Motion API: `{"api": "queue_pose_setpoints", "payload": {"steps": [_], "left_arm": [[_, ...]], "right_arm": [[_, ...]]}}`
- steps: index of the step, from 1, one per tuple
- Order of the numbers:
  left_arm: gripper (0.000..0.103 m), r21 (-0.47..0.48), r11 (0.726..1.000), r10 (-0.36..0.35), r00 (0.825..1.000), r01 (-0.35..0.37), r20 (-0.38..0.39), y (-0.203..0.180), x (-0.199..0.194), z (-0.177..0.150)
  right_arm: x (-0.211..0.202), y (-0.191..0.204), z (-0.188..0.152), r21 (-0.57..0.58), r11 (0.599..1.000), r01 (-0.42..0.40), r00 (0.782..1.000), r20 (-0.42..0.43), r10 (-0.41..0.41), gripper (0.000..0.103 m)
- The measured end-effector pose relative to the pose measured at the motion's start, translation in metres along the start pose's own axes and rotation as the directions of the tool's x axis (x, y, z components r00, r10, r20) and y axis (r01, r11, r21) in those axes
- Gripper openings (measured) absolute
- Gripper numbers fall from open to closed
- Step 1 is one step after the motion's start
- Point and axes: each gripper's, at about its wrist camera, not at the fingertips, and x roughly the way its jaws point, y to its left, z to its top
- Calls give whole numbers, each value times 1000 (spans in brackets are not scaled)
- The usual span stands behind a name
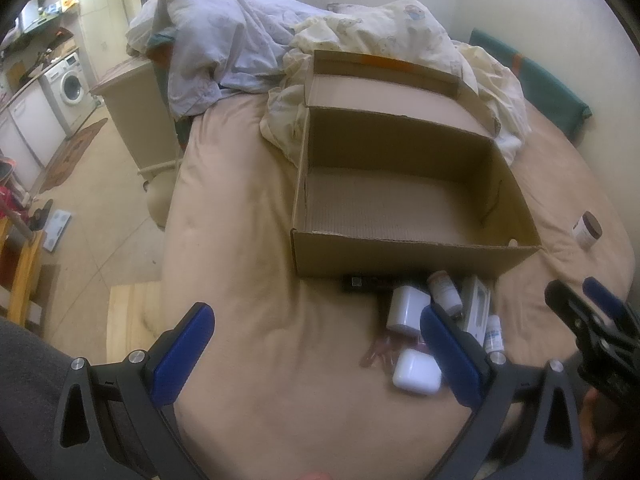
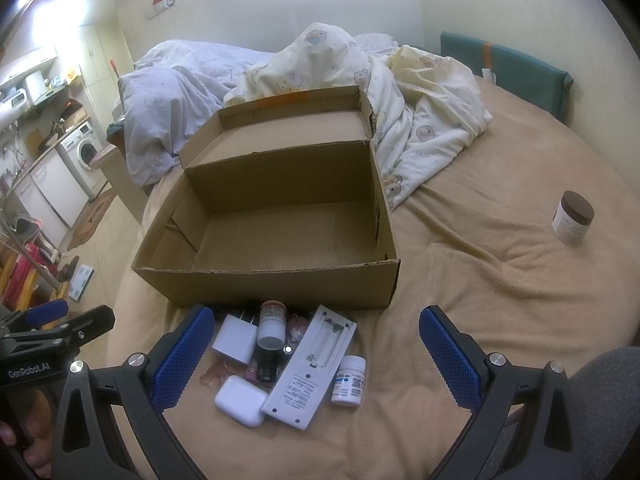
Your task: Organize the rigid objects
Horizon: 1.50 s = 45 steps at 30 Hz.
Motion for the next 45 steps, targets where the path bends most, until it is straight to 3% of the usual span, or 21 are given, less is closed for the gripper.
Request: {"api": "queue_pose_setpoints", "payload": {"steps": [25,28,33,38,39,41,45], "left_arm": [[103,2,1000,2,1000,-2,-6,0,2,0],[103,-14,1000,-14,998,13,-60,4,12,1],[103,22,999,33,968,-29,-251,3,52,-11],[102,64,997,-14,917,43,-399,-15,82,-31],[99,82,995,-17,909,56,-416,-22,86,-34],[81,128,987,-31,900,96,-436,-39,91,-40],[78,217,960,-68,895,179,-441,-76,93,-44]], "right_arm": [[-1,2,1,-3,1000,2,1000,-3,-2,103],[-1,1,3,3,1000,-1,1000,-5,1,103],[10,-26,0,93,996,-11,998,-67,17,103],[21,-47,-2,185,983,-8,992,-118,31,103],[23,-49,-2,198,980,-8,991,-126,33,103],[25,-52,-2,226,974,-12,989,-143,45,103],[25,-55,-2,260,965,-26,986,-153,68,103]]}}
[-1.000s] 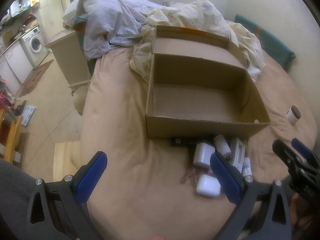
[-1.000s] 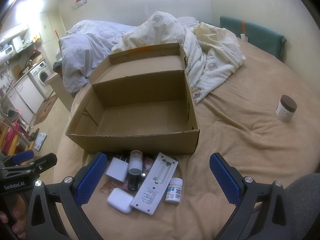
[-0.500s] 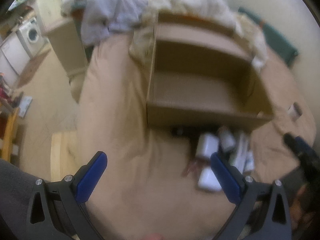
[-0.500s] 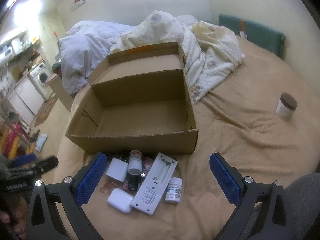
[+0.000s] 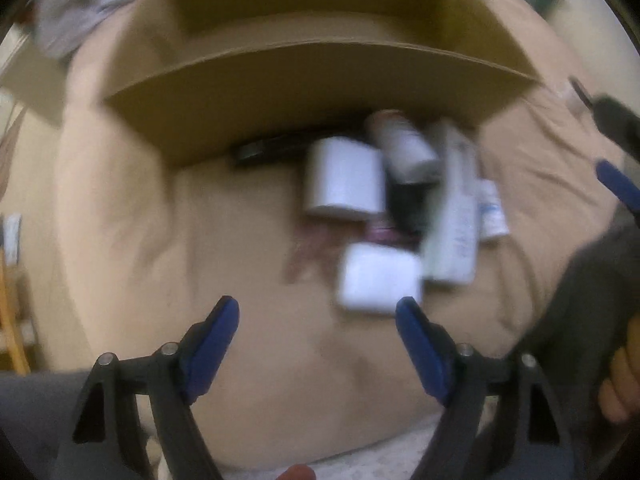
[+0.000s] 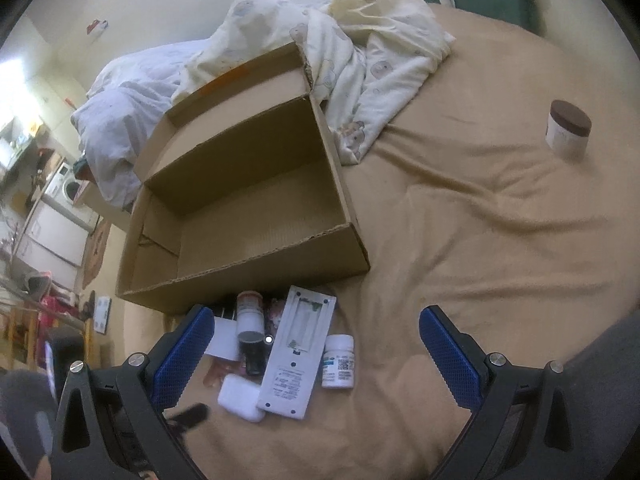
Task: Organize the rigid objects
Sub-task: 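Lower the left tool and grasp the white earbud case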
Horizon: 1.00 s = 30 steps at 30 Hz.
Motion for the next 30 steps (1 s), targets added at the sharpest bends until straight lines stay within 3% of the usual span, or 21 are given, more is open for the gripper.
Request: {"api": "queue_pose_setpoints", "payload": {"steps": [6,13,15,17,19,25,30], "left_arm": [[78,146,987,77,996,-70,-39,-42,22,11],[78,249,963,128,989,-107,-71,-76,51,13],[73,265,959,128,989,-103,-78,-81,53,14],[53,281,953,142,987,-116,-76,-86,51,18],[53,296,950,131,989,-104,-73,-90,50,18],[53,210,975,85,994,-68,-73,-68,27,26],[52,68,996,56,998,-54,-32,-28,-8,27]], "right_arm": [[0,-6,1,40,999,-28,1000,-11,28,103],[2,-9,1,57,997,-52,998,-27,53,103],[2,-11,2,73,995,-60,998,-33,63,103],[3,-14,2,91,994,-65,997,-38,68,103],[4,-17,3,106,992,-66,997,-41,70,103],[7,-22,3,129,990,-63,996,-52,70,103],[13,-22,2,124,991,-51,995,-79,61,103]]}}
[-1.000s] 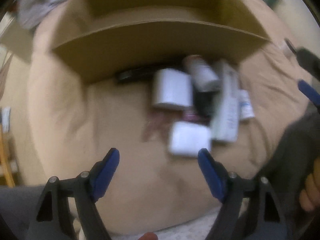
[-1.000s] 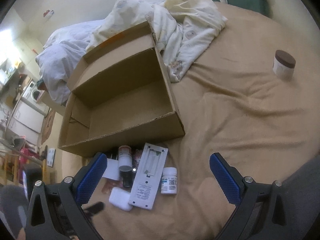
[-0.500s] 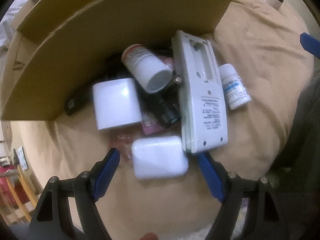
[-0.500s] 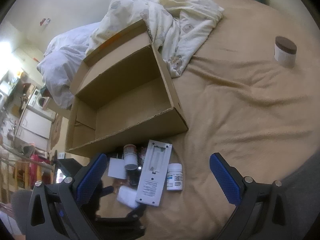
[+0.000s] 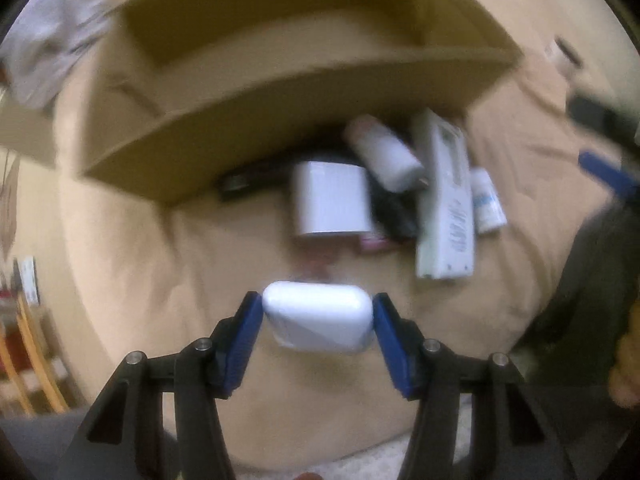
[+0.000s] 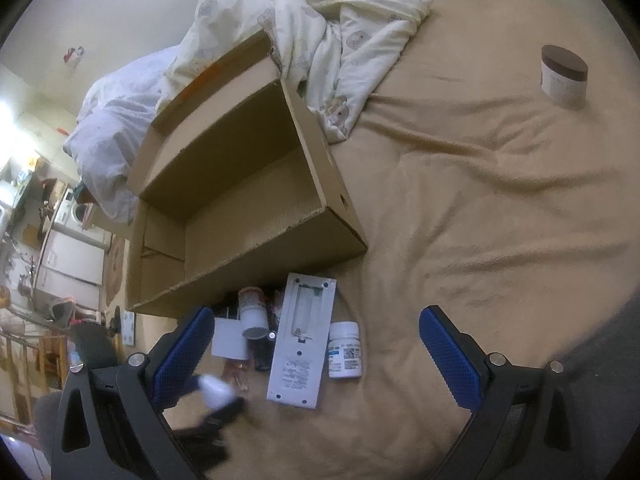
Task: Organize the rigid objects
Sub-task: 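Lower the left tool and grasp the white earbud case, then lift the earbud case with the left tool while the right tool grasps the small pill bottle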
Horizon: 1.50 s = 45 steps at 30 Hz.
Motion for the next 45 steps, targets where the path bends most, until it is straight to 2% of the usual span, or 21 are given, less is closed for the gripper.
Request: {"api": "queue_pose_setpoints", "payload": {"steps": [1,4,6,8,10,12,13,14,17,20,24,26,27,28,30,31,32,33,38,41,45], "left_arm": [[51,-27,1000,0,1000,0,10,8,-5,-1],[35,-109,994,13,999,-7,51,32,-21,-2],[35,-142,990,19,996,-6,86,54,-35,-6],[28,-160,987,8,994,9,107,62,-33,-13],[28,-183,983,-9,995,27,98,70,-28,-19],[35,-202,978,-34,996,51,87,78,-16,-14],[56,-214,975,-38,995,56,88,81,-13,-15],[73,-227,972,-43,996,61,84,85,-10,-15],[74,-297,953,-46,998,54,36,97,11,-18],[73,-355,935,-52,998,32,-47,100,37,-14],[71,-348,937,-29,995,-6,-97,92,54,-11],[60,-340,940,-7,995,-29,-103,91,58,-9],[59,-345,938,-15,994,-23,-105,91,61,-9],[56,-347,937,-20,994,-19,-108,92,63,-8],[47,-341,940,-25,995,-11,-100,90,63,-8],[40,-332,943,-26,995,-8,-97,89,61,-8],[40,-324,946,-22,995,-11,-97,86,59,-7],[40,-320,947,-19,995,-13,-96,83,58,-6],[40,-302,953,0,995,-31,-100,78,59,-4],[41,-269,961,38,994,-64,-102,68,62,-3],[40,-265,962,48,995,-71,-91,63,57,-2]], "right_arm": [[2,1,-1,-7,1000,11,1000,-6,-11,103],[8,3,-2,-19,999,27,999,-22,-27,103],[13,2,-4,-19,999,27,999,-36,-28,103],[19,2,-4,-11,1000,8,998,-63,-9,103],[25,2,-6,-7,1000,-3,996,-95,2,95],[33,1,-7,-1,1000,8,991,-133,-9,92],[35,0,-8,4,1000,18,990,-141,-17,92],[36,0,-8,5,1000,25,989,-143,-24,92],[36,2,-10,-2,999,37,989,-142,-37,92],[37,2,-11,-3,999,42,990,-137,-42,92],[38,1,-9,-2,999,40,990,-137,-40,92],[39,-3,-7,6,999,49,988,-148,-47,92],[41,-5,-7,8,998,55,986,-158,-53,92],[44,-8,-6,10,998,66,983,-174,-63,90],[50,-14,-5,22,997,79,976,-204,-73,64],[55,-19,-6,37,996,79,971,-229,-68,57],[61,-25,-7,58,996,71,964,-261,-53,46],[66,-28,-8,73,995,63,957,-289,-39,41],[82,-21,-9,23,997,71,945,-321,-60,37],[96,-10,-12,-48,992,115,937,-327,-124,37],[100,-3,-15,-113,980,161,935,-301,-188,36]]}}
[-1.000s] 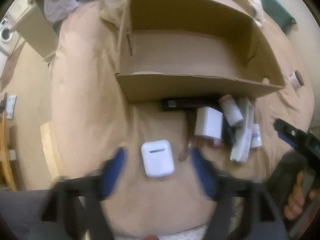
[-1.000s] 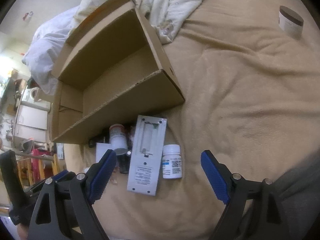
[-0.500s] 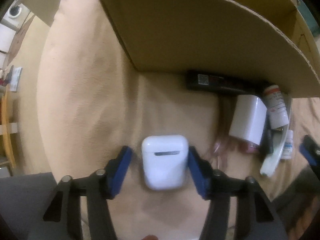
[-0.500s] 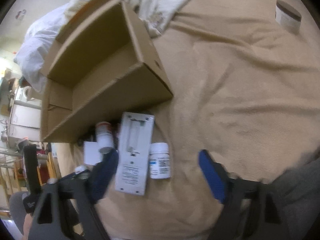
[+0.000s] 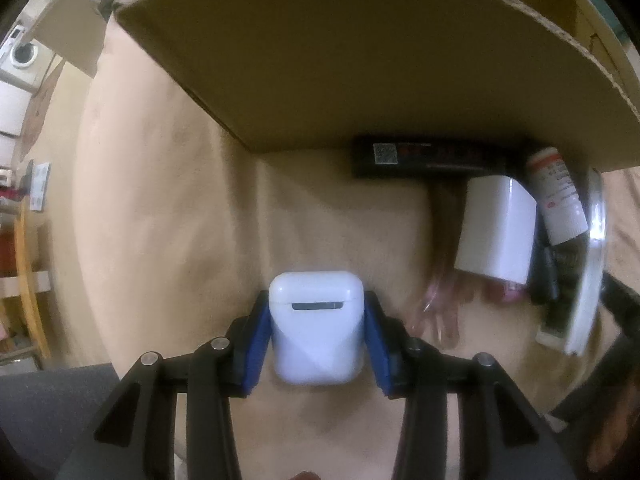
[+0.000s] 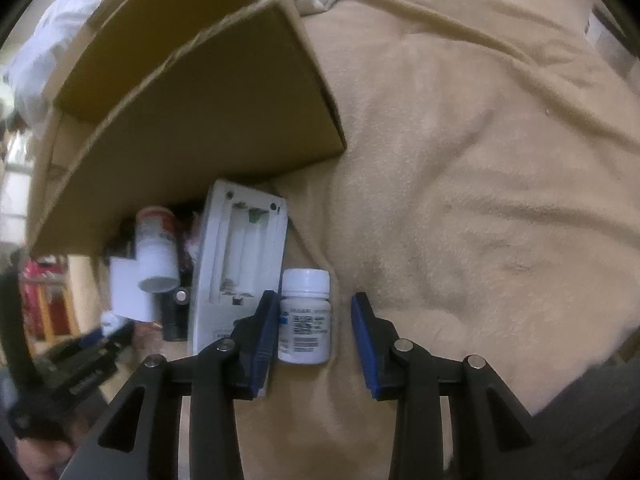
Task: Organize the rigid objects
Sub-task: 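Lift the earbud case with the left tool while the right tool grasps the small pill bottle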
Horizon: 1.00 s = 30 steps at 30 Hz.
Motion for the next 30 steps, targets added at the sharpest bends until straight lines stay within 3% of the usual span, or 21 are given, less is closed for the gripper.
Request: {"api": "queue_pose_setpoints", "payload": {"steps": [2,9,19,26,30], "left_arm": [[40,-16,1000,-19,1000,19,6,3,-7,-1],[40,-68,995,-69,995,73,66,24,-45,-12],[40,-39,991,-117,971,127,207,29,-120,-13],[40,-5,993,-113,960,119,257,22,-134,23],[40,15,995,-95,959,94,268,14,-133,46]], "right_arm": [[2,7,-3,-38,999,15,1000,-13,-16,27],[-31,18,-12,-73,997,-14,998,55,18,27],[-93,20,-9,-138,986,-99,979,166,121,27],[-126,30,19,-205,972,-113,965,212,157,27],[-124,44,37,-237,965,-111,962,219,164,27]]}}
